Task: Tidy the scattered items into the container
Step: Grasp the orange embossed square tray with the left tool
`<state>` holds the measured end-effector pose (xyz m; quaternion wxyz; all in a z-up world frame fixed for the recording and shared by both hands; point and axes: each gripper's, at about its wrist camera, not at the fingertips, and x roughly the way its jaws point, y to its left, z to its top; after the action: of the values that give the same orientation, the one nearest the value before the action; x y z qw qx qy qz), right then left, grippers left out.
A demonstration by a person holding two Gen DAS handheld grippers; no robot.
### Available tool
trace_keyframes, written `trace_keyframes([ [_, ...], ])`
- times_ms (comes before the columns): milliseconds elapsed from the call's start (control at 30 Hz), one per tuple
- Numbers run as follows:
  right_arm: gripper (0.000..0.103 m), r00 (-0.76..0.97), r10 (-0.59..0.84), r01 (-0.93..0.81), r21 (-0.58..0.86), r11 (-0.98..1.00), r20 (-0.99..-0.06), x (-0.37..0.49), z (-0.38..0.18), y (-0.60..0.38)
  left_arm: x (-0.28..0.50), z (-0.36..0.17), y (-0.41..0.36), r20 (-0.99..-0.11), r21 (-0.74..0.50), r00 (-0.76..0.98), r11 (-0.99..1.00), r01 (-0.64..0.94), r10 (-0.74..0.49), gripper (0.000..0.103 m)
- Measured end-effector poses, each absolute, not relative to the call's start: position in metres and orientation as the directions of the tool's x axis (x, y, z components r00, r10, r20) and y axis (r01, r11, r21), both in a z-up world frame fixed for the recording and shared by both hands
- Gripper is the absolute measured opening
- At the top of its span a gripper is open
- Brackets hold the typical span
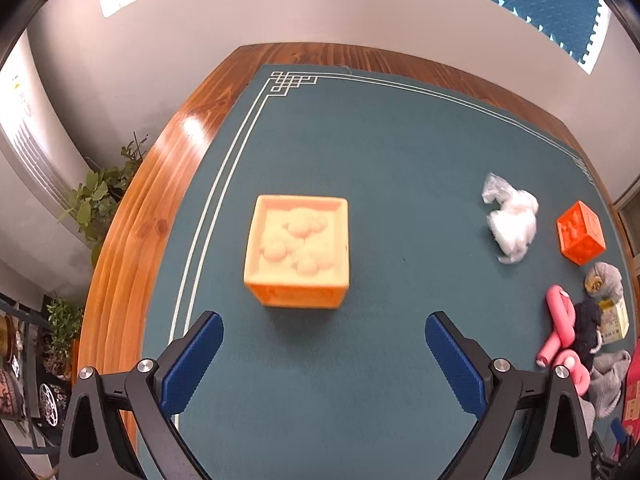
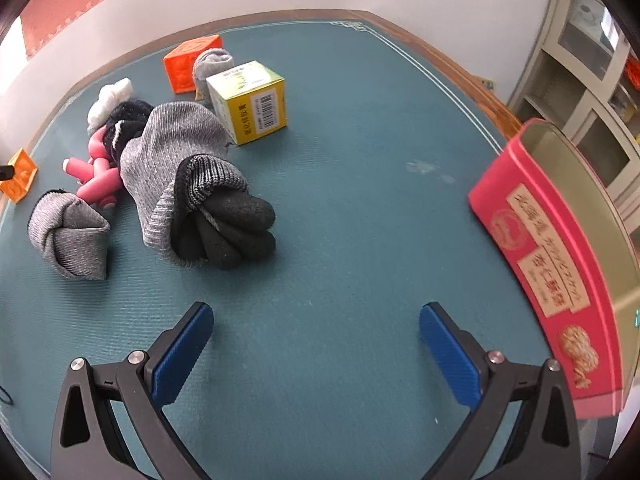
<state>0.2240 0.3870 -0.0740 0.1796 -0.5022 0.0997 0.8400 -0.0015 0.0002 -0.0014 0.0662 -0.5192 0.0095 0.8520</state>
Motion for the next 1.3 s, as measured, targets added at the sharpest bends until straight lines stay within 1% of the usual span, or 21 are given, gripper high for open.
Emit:
trace_keyframes([
  [267, 0.103, -0.470, 0.204, -0.389, -0.006, -0.921, -0.859, 0.230, -0.050, 0.378, -0.018, -0.017, 0.003, -0.893, -0.042, -0.440, -0.992, -0.122, 0.092, 0.102],
  [567, 0.103, -0.568, 0.129, -0.227, 0.004, -0.974, -0.813, 0.213, -0.008, 0.337, -0.026, -0.025, 0.010, -0.896, -0.035, -0.434, -0.990, -0.135, 0.091, 0.102],
  [867, 0.103, -0.601, 0.030, -0.107, 0.044, -0.993, -0.799, 0.191, -0.001, 0.310, -0.037, -0.031, 0.020, -0.898, -0.024, -0.433, -0.990, -0.141, 0.083, 0.102],
  [1200, 0.103, -0.589, -0.071, 0.052, 0.050, -0.997, -0.805, 0.157, -0.010, 0.277, -0.038, -0.031, 0.022, -0.898, -0.028, -0.432, -0.990, -0.135, 0.084, 0.102],
  [1233, 0.103, -0.586, -0.073, 0.060, 0.047, -0.997, -0.807, 0.155, -0.012, 0.274, -0.038, -0.031, 0.022, -0.895, -0.027, -0.437, -0.990, -0.136, 0.085, 0.101],
  [1267, 0.103, -0.582, -0.075, 0.067, 0.044, -0.997, -0.810, 0.153, -0.013, 0.272, -0.038, -0.032, 0.022, -0.895, -0.021, -0.439, -0.990, -0.137, 0.080, 0.091],
  [1300, 0.103, -0.578, -0.078, 0.072, 0.044, -0.996, -0.812, 0.151, -0.015, 0.271, -0.039, -0.033, 0.023, -0.898, -0.011, -0.435, -0.991, -0.136, 0.069, 0.080],
])
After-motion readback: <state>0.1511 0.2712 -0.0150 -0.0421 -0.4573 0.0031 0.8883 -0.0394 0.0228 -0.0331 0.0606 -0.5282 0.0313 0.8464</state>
